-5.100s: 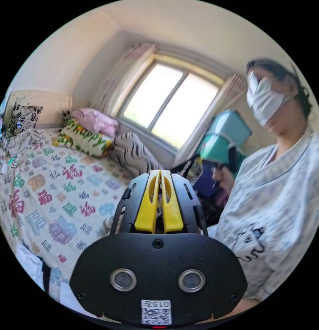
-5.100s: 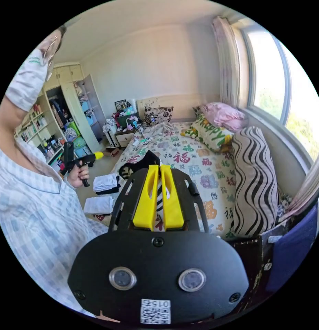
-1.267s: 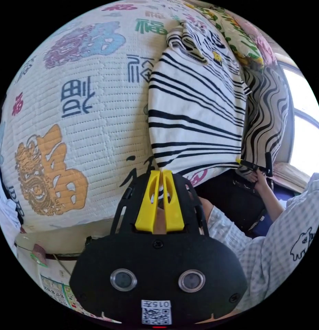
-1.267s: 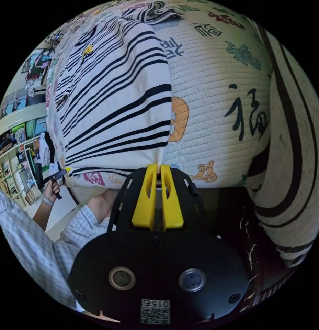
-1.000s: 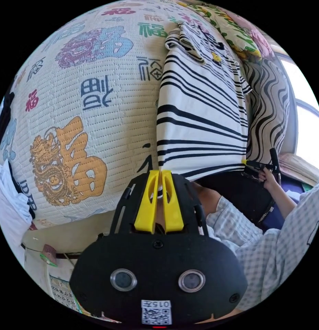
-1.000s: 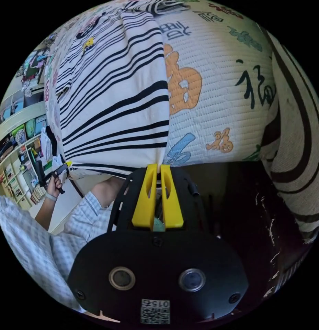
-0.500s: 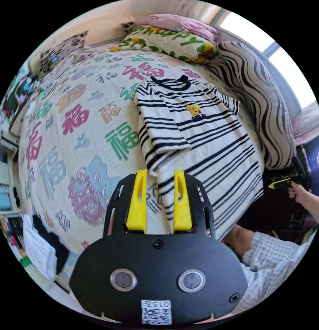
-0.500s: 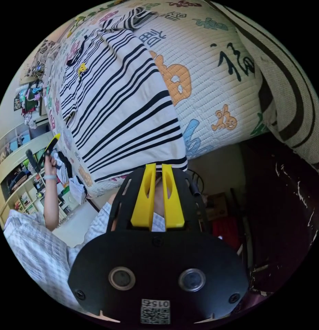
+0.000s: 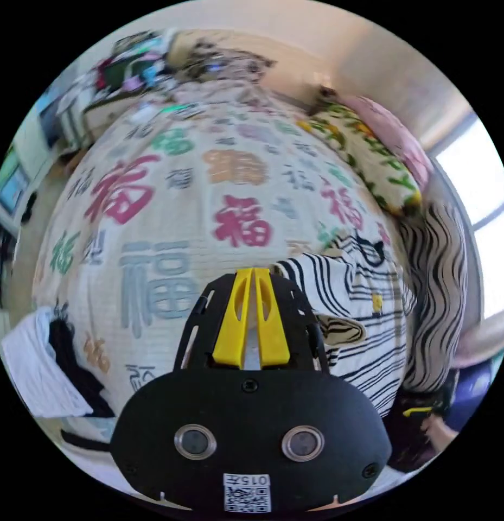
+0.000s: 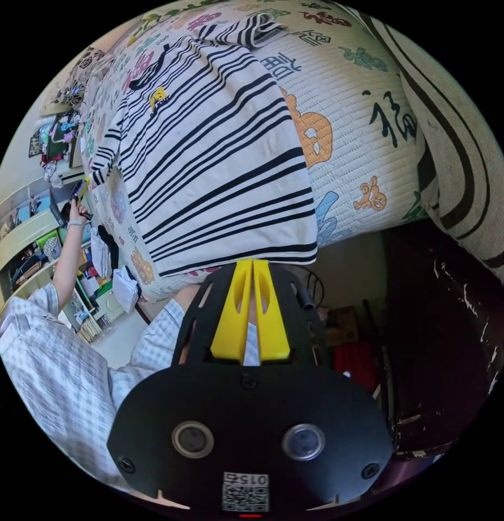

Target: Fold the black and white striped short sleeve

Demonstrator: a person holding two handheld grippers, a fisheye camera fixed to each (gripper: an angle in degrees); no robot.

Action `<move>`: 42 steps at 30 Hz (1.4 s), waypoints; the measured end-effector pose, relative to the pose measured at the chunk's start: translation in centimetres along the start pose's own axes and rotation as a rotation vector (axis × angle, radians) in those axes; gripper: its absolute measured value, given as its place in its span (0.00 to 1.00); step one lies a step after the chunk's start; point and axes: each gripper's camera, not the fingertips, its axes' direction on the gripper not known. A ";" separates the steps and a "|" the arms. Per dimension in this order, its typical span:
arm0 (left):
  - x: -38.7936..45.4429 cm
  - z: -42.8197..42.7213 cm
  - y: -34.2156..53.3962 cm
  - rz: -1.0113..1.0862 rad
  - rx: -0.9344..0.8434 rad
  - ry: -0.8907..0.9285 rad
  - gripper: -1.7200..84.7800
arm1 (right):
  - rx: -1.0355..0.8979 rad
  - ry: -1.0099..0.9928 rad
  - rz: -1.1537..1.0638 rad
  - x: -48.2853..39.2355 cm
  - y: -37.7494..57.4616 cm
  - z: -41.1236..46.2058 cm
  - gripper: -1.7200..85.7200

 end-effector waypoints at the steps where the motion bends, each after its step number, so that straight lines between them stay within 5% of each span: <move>1: -3.1 0.6 0.1 -0.079 -0.039 0.114 0.08 | -0.002 -0.019 0.000 -0.3 -0.3 0.1 0.01; 8: -5.3 6.5 3.8 -0.112 -0.111 0.404 0.15 | -0.070 -0.057 -0.059 -3.3 -2.5 1.2 0.01; 14: -6.4 11.8 2.9 -0.192 -0.088 0.360 0.14 | -0.098 -0.035 -0.141 -6.0 -3.5 0.7 0.02; 17: -7.2 13.3 2.2 -0.213 -0.097 0.327 0.05 | -0.078 -0.101 -0.146 -7.2 -3.7 0.5 0.02; 24: -9.7 10.6 -0.1 -0.135 0.003 0.290 0.01 | 0.037 0.071 -0.729 -23.8 -5.7 3.6 0.08; 28: -9.3 11.6 -1.0 -0.028 -0.087 0.343 0.06 | 0.172 0.122 -1.045 -35.9 -6.6 8.8 0.11; 32: -8.0 14.9 -0.5 0.022 -0.219 0.378 0.10 | 0.285 0.229 -1.158 -43.5 -7.1 13.3 0.11; 37: -7.2 17.3 0.4 0.034 -0.231 0.356 0.03 | 0.177 0.576 -1.214 -48.9 -8.3 20.7 0.09; 42: -8.2 15.1 0.2 0.005 -0.091 0.400 0.01 | 0.135 0.473 -1.280 -51.2 -7.2 18.9 0.02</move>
